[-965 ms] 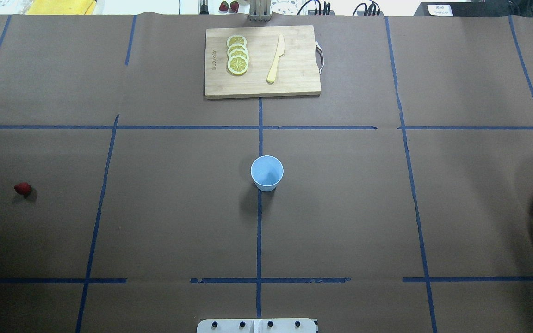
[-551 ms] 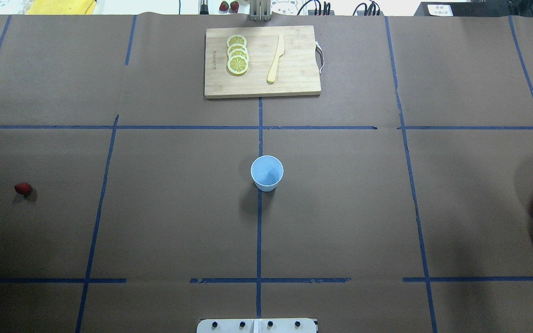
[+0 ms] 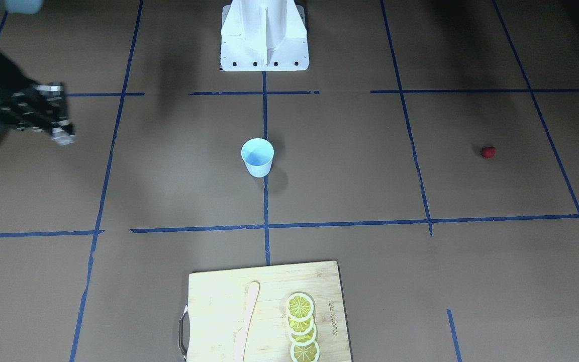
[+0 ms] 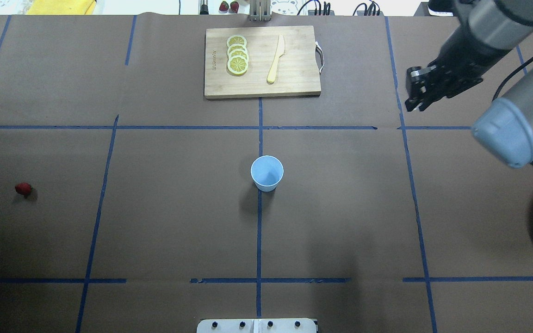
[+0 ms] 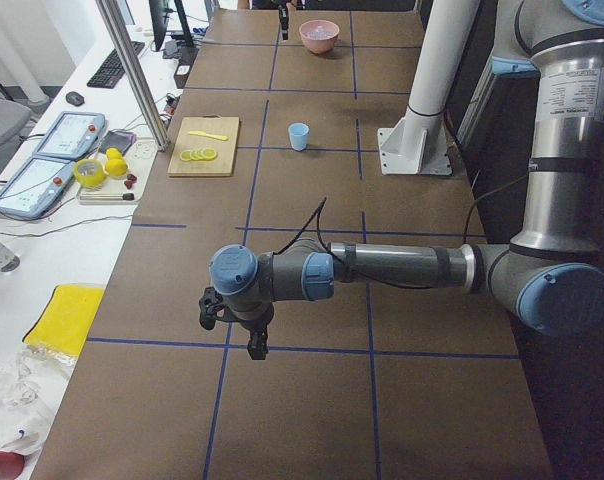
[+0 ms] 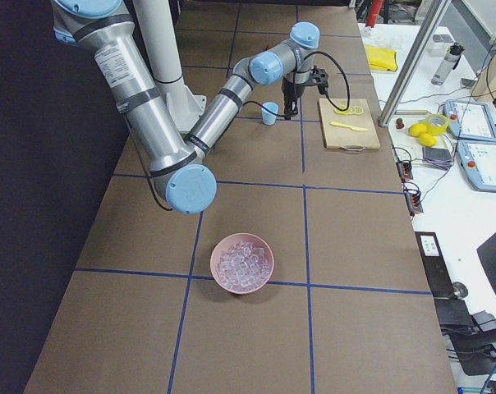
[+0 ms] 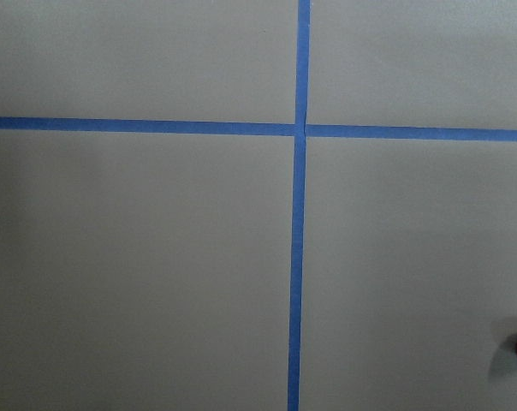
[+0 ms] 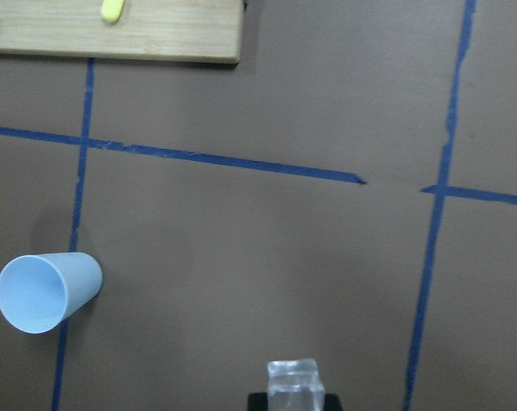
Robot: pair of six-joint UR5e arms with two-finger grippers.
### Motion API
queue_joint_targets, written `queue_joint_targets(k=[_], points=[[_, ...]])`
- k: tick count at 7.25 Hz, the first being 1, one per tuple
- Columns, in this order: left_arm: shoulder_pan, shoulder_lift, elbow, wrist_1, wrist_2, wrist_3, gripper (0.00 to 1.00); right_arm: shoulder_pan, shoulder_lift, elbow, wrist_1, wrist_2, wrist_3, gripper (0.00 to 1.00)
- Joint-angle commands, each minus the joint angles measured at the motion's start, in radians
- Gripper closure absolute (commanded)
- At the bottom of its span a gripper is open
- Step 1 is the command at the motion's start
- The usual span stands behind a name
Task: Put ice and strawberries in cup
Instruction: 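Carry the ice cube with the right gripper over the blue cup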
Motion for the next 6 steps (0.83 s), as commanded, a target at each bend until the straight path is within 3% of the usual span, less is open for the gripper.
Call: queue_joint_targets(k=[1,3,4,6], points=[[0.000,0.001,0.001,-0.001,0.000,0.000,0.00,-0.216,0.101,-0.018,0.005,-0.172,0.186,1.00],[0.000,0.001,0.001,-0.001,0.000,0.000,0.00,-0.345,0.256,-0.171,0.033,-0.266,0.339,1.00],[0.000,0.001,0.001,-0.001,0.000,-0.003,0.00,-0.384,0.287,-0.249,0.113,-0.309,0.390,1.00],[0.000,0.001,0.002,-0.001,0.000,-0.003,0.00,-0.424,0.318,-0.336,0.150,-0.344,0.406,1.00]])
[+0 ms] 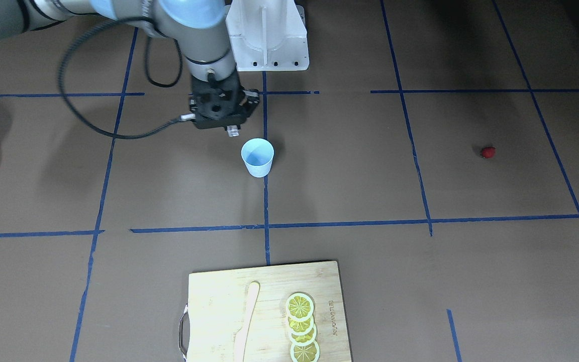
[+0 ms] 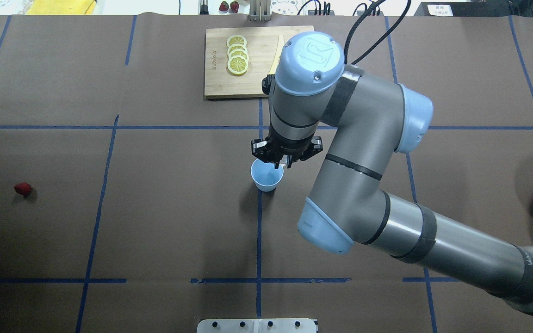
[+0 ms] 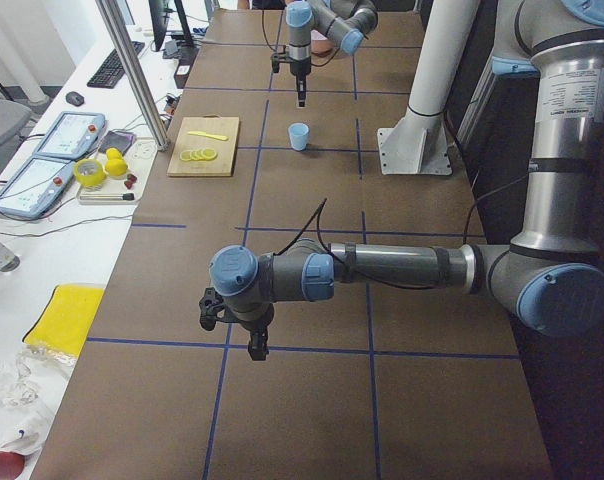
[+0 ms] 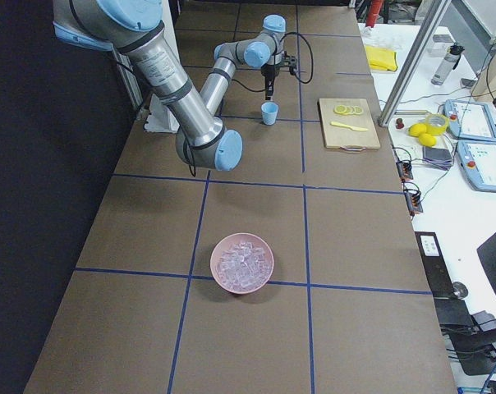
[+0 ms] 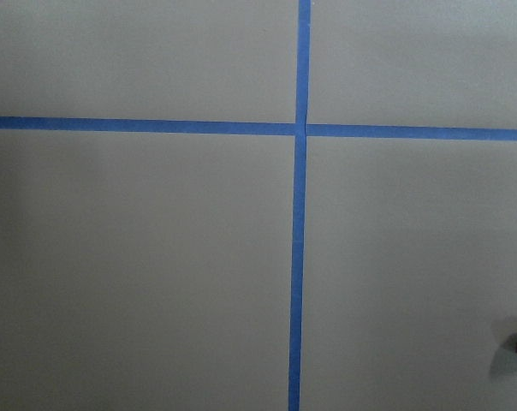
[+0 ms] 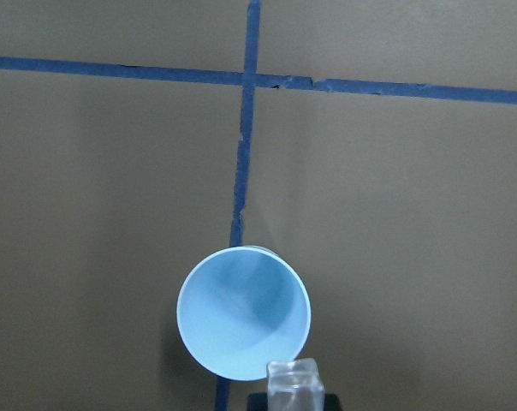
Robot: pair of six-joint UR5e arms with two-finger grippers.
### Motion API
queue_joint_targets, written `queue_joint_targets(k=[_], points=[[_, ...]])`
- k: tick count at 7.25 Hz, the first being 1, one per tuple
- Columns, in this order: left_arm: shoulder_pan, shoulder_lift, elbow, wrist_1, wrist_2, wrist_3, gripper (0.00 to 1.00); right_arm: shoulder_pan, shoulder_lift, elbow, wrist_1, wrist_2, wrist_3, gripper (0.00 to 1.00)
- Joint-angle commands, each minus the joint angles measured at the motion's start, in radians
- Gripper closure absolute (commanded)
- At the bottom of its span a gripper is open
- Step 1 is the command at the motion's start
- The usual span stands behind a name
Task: Put ice and strawberries in cup
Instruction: 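Carry the ice cube with the right gripper over the blue cup, then open the right gripper to drop the ice cube into the cup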
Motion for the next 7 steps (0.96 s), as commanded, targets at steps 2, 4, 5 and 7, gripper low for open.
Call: queue_joint_targets(k=[2,4,5,7], points=[[0.000,-0.002,0.001,0.002,0.000,0.000,0.00,-0.023,0.063,-0.112,0.026,-0.024,0.014,1.00],[0.000,-0.002,0.001,0.000,0.000,-0.002,0.00,-0.030,0.071,-0.141,0.053,-0.027,0.014,1.00],[0.000,-0.002,0.001,0.000,0.000,0.000,0.00,-0.030,0.071,-0.146,0.055,-0.025,0.014,0.99],[0.000,-0.002,0.001,0.000,0.000,0.000,0.00,-0.030,0.071,-0.146,0.062,-0.025,0.014,0.90]])
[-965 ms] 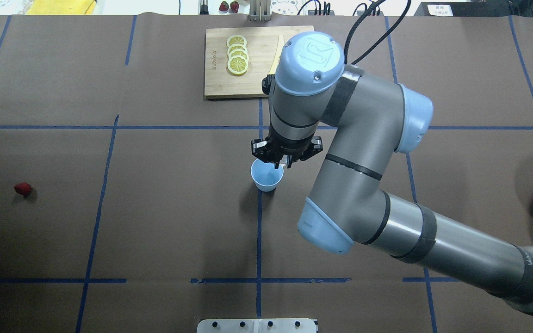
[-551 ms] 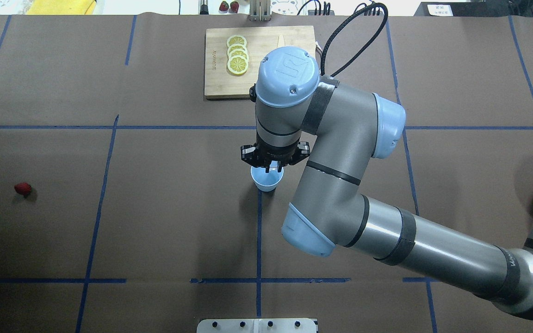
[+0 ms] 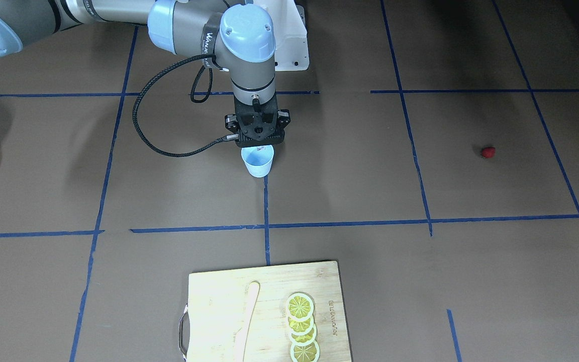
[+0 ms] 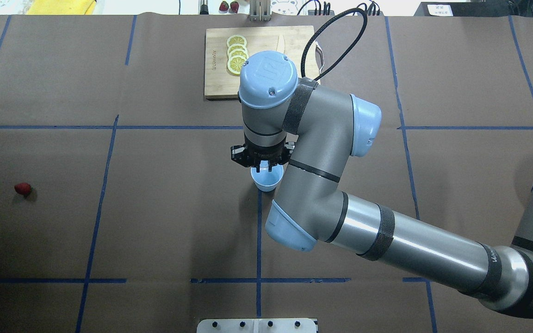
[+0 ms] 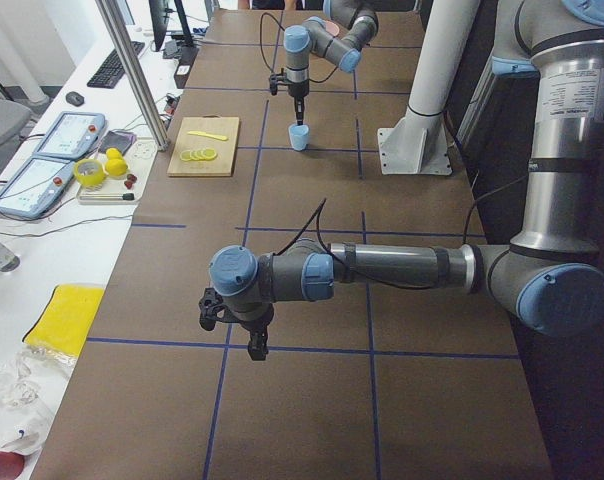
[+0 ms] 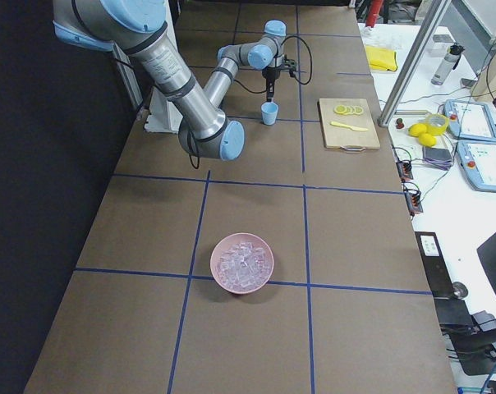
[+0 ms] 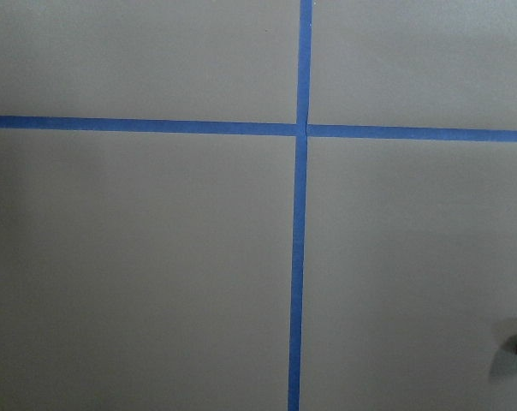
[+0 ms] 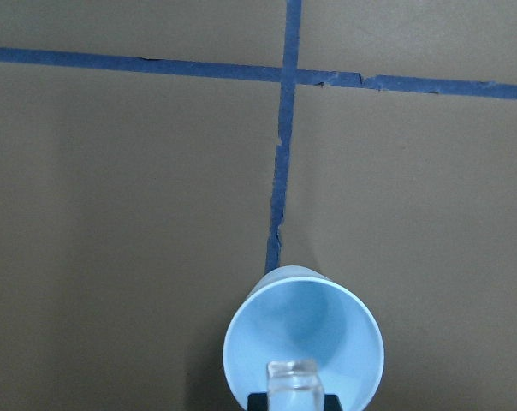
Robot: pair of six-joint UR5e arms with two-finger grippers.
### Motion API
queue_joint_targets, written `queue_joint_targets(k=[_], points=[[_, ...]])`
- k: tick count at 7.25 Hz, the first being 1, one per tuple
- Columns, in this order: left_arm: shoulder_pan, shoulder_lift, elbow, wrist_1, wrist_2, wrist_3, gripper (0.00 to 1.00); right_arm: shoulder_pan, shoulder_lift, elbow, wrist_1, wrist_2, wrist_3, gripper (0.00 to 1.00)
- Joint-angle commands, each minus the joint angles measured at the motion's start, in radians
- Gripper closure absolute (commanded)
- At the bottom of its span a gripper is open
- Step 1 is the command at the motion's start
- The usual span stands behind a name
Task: Put ice and strawberries in cup
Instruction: 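Open the right gripper to drop the ice cube into the cup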
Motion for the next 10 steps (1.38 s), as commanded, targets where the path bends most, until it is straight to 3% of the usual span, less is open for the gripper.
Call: queue_joint_targets(k=[1,2,3,6,7,8,10], points=[[0.000,0.000,0.000,0.001,0.000,0.000,0.00,-0.001,0.000,-0.001,0.006,0.000,0.000,0.66],[0.000,-0.002,0.000,0.000,0.000,0.000,0.00,-0.001,-0.001,-0.001,0.010,-0.001,0.000,0.45],[0.000,-0.002,0.000,0.001,0.000,0.000,0.00,-0.001,-0.001,-0.001,0.010,-0.001,0.000,0.36],[0.000,-0.002,-0.002,0.001,0.000,-0.001,0.00,0.001,-0.001,0.009,0.010,-0.001,0.002,0.32],[0.002,-0.002,0.000,0.001,0.000,-0.001,0.00,0.022,-0.007,0.032,0.009,-0.001,0.000,0.15],[0.002,-0.002,0.000,0.001,0.000,-0.004,0.00,0.060,-0.038,0.083,0.003,0.003,-0.002,0.01],[0.002,-0.005,-0.002,0.000,0.000,-0.006,0.00,0.129,-0.226,0.292,0.001,0.008,-0.037,0.00]])
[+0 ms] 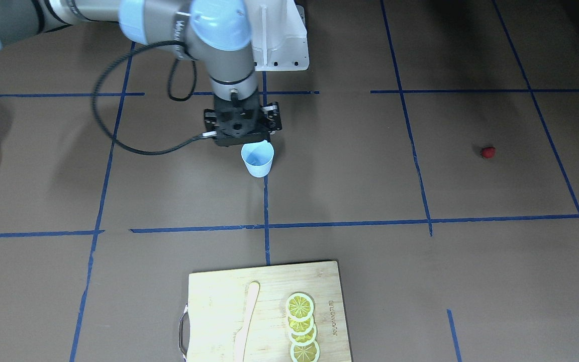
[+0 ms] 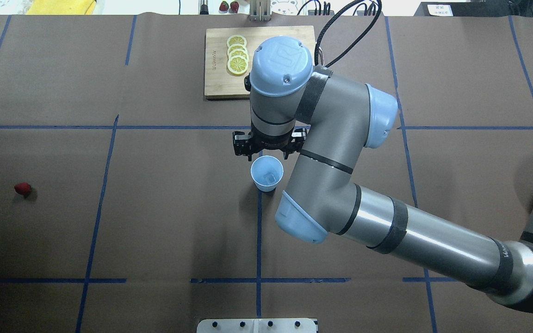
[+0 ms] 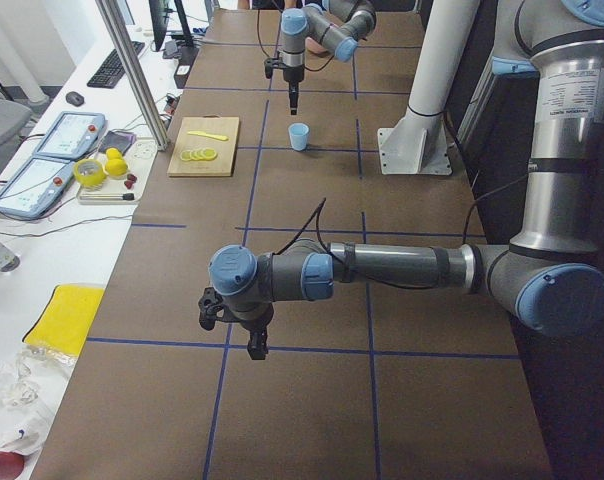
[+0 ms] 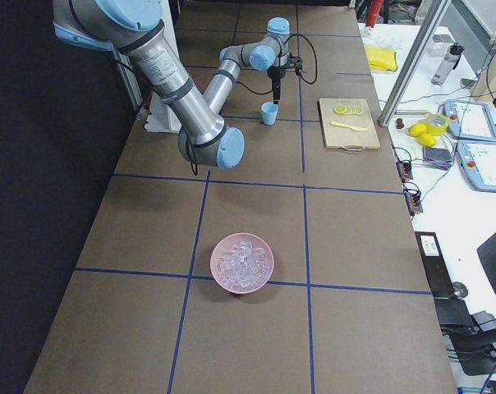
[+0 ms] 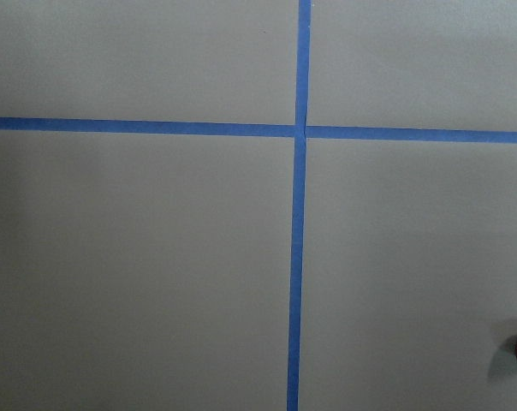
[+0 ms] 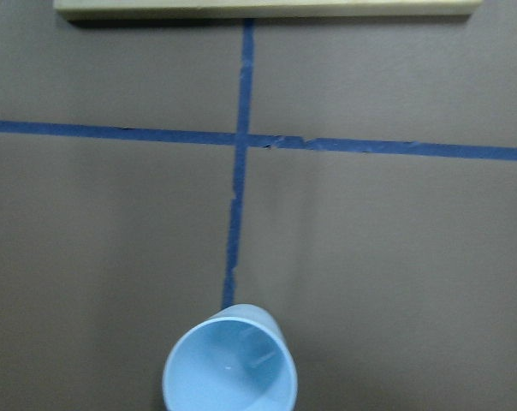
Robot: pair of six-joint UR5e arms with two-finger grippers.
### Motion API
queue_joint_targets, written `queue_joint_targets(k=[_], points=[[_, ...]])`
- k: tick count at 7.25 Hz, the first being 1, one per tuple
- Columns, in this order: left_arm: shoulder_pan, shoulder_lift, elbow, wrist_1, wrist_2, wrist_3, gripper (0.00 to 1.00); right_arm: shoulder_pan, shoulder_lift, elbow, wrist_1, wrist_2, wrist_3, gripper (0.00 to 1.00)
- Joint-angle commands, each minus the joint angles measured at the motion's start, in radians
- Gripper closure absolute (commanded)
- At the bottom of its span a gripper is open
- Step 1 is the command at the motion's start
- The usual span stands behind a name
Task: Put ice and strawberries in cup
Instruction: 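Move the right gripper back toward the pink ice bowl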
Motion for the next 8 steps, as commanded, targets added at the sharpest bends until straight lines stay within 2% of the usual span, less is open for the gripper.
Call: queue_joint_targets(k=[1,3,5,8], points=[[-0.001,-0.005,-0.002,-0.001,0.000,-0.001,0.00,0.079,-0.167,0.176,-0.007,-0.003,-0.028,0.00],[-0.001,-0.007,-0.011,0.001,0.000,-0.012,0.00,0.154,-0.254,0.229,-0.051,-0.028,-0.159,0.00],[-0.001,-0.008,-0.025,0.001,0.000,-0.019,0.00,0.196,-0.432,0.354,-0.050,-0.026,-0.377,0.00],[-0.001,-0.010,-0.037,0.002,0.000,-0.027,0.00,0.361,-0.630,0.404,-0.040,0.061,-0.664,0.00]])
